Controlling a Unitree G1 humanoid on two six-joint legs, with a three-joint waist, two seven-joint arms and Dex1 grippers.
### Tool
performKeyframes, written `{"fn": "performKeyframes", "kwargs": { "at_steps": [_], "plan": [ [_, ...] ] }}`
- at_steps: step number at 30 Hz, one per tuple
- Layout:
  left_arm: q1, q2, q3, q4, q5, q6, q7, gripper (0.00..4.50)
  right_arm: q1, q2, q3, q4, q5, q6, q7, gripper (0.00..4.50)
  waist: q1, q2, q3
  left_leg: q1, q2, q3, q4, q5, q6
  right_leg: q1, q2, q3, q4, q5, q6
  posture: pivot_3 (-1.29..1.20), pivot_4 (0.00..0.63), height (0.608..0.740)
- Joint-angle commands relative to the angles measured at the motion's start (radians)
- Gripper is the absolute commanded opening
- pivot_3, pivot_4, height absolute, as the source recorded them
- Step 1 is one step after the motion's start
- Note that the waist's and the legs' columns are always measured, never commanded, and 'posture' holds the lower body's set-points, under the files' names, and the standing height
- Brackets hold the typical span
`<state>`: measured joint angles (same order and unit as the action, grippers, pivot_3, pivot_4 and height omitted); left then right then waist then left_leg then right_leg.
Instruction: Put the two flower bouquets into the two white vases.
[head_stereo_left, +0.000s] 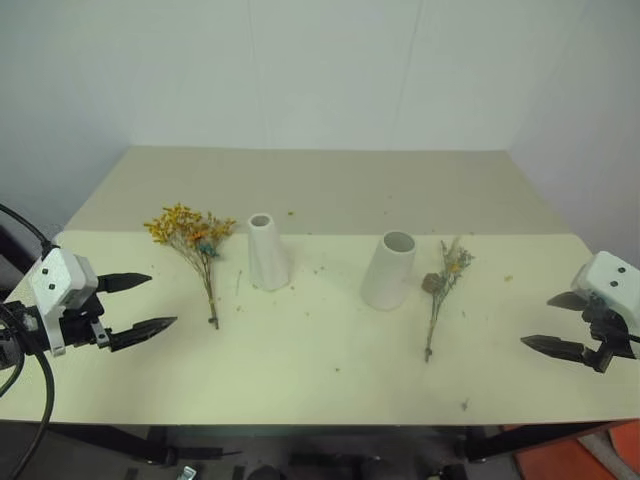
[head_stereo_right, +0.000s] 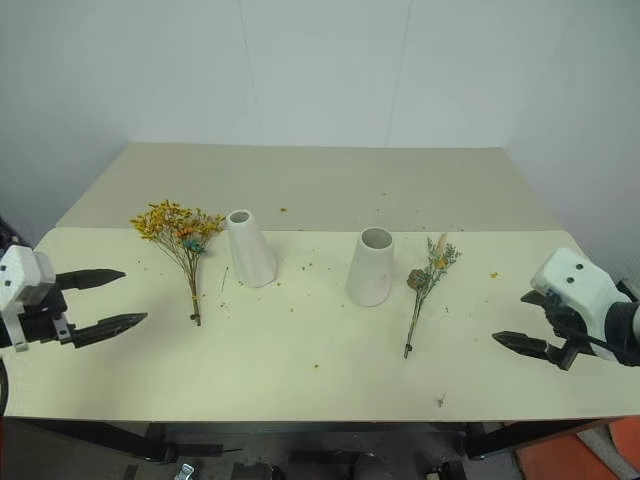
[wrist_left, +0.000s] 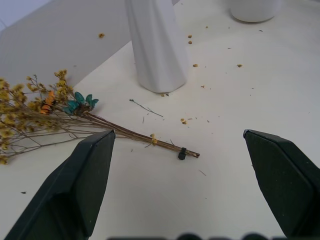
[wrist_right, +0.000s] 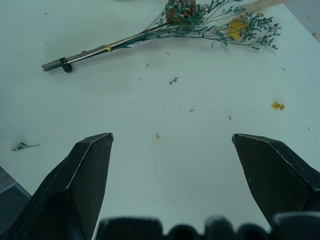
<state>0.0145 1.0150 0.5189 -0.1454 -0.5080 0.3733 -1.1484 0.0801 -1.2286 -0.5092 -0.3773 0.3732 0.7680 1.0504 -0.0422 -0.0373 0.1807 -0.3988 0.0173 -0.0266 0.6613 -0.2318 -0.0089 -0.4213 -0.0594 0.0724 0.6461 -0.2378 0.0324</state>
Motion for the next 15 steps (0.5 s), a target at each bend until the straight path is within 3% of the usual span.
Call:
{"fn": "performKeyframes", "kwargs": {
  "at_steps": [1,9,15],
  "plan": [
    [-0.008,0.005,0.006,-0.005,-0.001,-0.023,-0.008,4.50,0.007,-0.019,-0.061,-0.008,-0.015,-0.001,0.016,4.47,0.000,0.000,0.000,0.000,0.000,0.000,0.000,0.000,0.000,0.000,0.000,0.000,0.000,0.000,0.000,0.00,0.150,0.740],
    [0.029,0.021,0.050,-0.016,-0.016,-0.019,-0.053,4.50,-0.020,0.000,-0.056,-0.001,-0.006,0.005,-0.002,4.47,-0.001,0.000,0.000,0.000,0.000,0.000,0.000,0.000,0.000,0.000,0.000,0.000,0.000,0.000,0.000,0.00,0.150,0.740],
    [-0.014,0.015,0.000,-0.013,0.006,-0.025,-0.027,4.50,-0.236,0.073,0.075,-0.027,0.087,0.232,-0.168,4.47,-0.003,0.000,0.000,0.001,0.000,0.000,0.000,0.000,0.000,0.000,0.000,0.000,0.000,0.000,0.000,0.00,0.150,0.740]
  ]
}}
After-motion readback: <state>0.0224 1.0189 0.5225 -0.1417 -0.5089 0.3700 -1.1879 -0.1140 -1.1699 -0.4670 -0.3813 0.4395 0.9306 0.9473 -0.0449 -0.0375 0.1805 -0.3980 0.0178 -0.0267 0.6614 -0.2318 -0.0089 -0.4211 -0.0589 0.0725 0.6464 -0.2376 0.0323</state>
